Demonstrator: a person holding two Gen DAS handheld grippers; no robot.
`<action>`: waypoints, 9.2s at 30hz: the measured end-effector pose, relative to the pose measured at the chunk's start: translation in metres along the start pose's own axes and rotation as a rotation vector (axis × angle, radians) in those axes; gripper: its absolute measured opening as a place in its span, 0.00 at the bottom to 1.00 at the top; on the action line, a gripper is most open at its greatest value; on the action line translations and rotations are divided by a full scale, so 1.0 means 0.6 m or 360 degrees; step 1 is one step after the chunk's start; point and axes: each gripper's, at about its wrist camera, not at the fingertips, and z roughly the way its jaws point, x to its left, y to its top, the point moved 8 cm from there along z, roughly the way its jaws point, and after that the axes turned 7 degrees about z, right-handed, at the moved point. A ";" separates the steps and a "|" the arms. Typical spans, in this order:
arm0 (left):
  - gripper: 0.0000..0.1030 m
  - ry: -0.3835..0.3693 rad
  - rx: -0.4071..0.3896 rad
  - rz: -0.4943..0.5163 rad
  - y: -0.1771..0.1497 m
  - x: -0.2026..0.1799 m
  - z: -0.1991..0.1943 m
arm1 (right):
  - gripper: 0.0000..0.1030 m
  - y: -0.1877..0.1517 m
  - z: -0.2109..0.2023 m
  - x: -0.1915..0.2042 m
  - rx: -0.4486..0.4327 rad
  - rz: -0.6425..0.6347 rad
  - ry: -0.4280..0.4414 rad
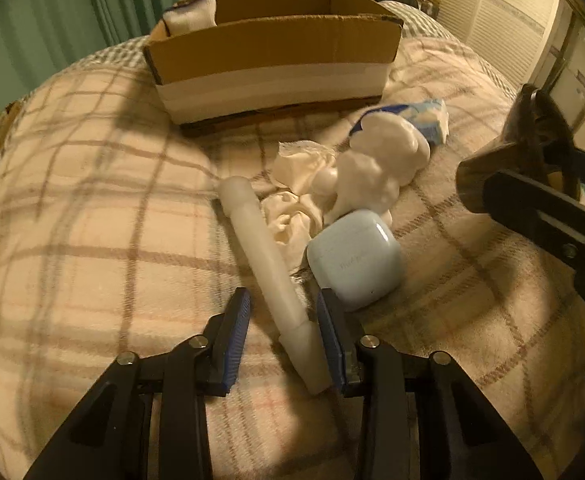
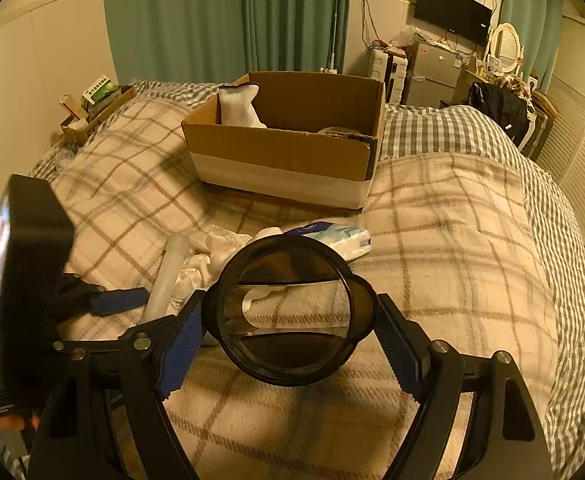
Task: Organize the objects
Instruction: 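Grasp the white plastic tube with the left gripper while the right gripper holds the ring, then carry tube and ring into the cardboard box and open both grippers, then grasp the light-blue HUAWEI earbuds case with the left gripper and lift it, then grasp the white hand-shaped figure with the right gripper while the left gripper holds the case, then carry earbuds case and figure into the cardboard box and open both grippers, then grasp the lace cloth with the left gripper and lift it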
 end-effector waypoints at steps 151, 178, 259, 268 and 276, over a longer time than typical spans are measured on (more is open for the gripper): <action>0.49 -0.0122 -0.0072 -0.0201 0.053 -0.030 0.017 | 0.95 0.034 0.007 -0.088 -0.0100 0.0080 -0.0211; 0.50 0.0068 -0.0304 -0.0397 0.070 0.157 -0.034 | 0.82 0.029 0.193 0.057 0.0325 -0.0139 -0.0158; 0.95 0.0338 -0.0709 -0.0265 0.277 0.150 -0.285 | 0.89 0.337 -0.208 -0.057 -0.0521 -0.0024 0.0109; 0.95 0.0326 -0.0589 -0.0308 0.188 0.122 -0.216 | 0.89 0.228 -0.155 -0.056 -0.0441 -0.0073 0.0067; 0.95 0.0323 -0.0480 -0.0321 0.157 0.097 -0.133 | 0.89 0.177 -0.067 -0.058 -0.0295 -0.0137 0.0058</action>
